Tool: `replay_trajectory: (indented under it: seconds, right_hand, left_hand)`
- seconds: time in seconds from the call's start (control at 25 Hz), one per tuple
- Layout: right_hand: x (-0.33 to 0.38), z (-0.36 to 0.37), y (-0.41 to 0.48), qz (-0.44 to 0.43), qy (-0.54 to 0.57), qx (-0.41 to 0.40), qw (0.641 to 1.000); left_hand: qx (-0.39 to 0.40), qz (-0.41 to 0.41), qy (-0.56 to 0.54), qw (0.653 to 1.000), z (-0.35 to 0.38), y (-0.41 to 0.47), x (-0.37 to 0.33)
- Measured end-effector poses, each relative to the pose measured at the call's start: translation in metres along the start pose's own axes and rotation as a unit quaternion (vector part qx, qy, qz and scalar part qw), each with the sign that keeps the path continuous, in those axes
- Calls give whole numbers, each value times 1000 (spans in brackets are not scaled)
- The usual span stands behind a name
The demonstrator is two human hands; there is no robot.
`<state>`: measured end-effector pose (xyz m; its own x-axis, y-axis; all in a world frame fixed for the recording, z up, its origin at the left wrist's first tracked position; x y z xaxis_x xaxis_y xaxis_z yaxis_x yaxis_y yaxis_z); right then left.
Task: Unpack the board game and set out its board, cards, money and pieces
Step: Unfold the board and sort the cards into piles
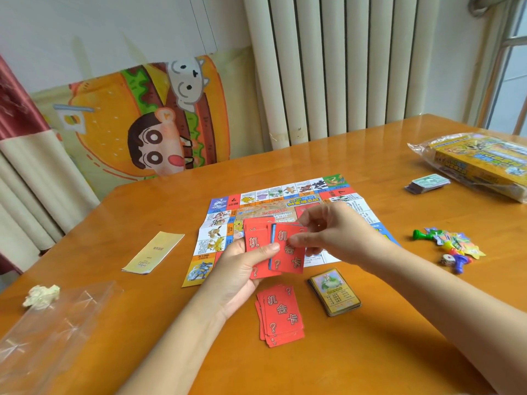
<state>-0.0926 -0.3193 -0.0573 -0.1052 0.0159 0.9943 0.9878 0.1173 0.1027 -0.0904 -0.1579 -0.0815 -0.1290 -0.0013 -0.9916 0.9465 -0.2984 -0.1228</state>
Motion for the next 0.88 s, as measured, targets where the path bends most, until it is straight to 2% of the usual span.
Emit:
replay_trajectory:
  seconds: [0.12, 0.24, 0.4, 0.52, 0.64, 0.8, 0.88]
  right_hand:
    - [0, -6, 3, -5, 3, 0, 1000]
    - [-1, -3, 3, -8, -7, 18, 1000]
    - [4, -5, 0, -4, 15, 0, 1000]
    - [-1, 6, -7, 56, 1, 96, 994]
    - [-10, 26, -15, 75, -139, 178, 971]
    - [-16, 37, -18, 10, -340, 142, 930]
    - [-16, 39, -18, -30, -381, 114, 917]
  left_hand:
    - [30, -15, -59, 998, -1, -1, -4]
    - [55, -22, -32, 998, -3, -6, -7]
    - [-44, -8, 17, 999, -22, 2, -9]
    - [-138, 8, -4, 990, -43, 10, -11]
    - [-153, 6, -13, 988, -47, 11, -11]
    - [-134, 9, -8, 991, -41, 11, -9]
    - [-134, 11, -5, 991, -39, 11, -8]
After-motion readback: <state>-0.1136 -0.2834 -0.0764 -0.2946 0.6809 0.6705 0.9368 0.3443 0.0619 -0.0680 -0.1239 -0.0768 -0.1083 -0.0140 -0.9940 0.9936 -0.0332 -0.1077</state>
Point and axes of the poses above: each hand's wrist, its own y-axis towards the middle knuckle, its own z-axis out of the palm, x = y × z, the point moved 4 cm from there along y, towards the middle knuckle, and after that the axes turned 15 degrees about y, right-handed, at the moved point
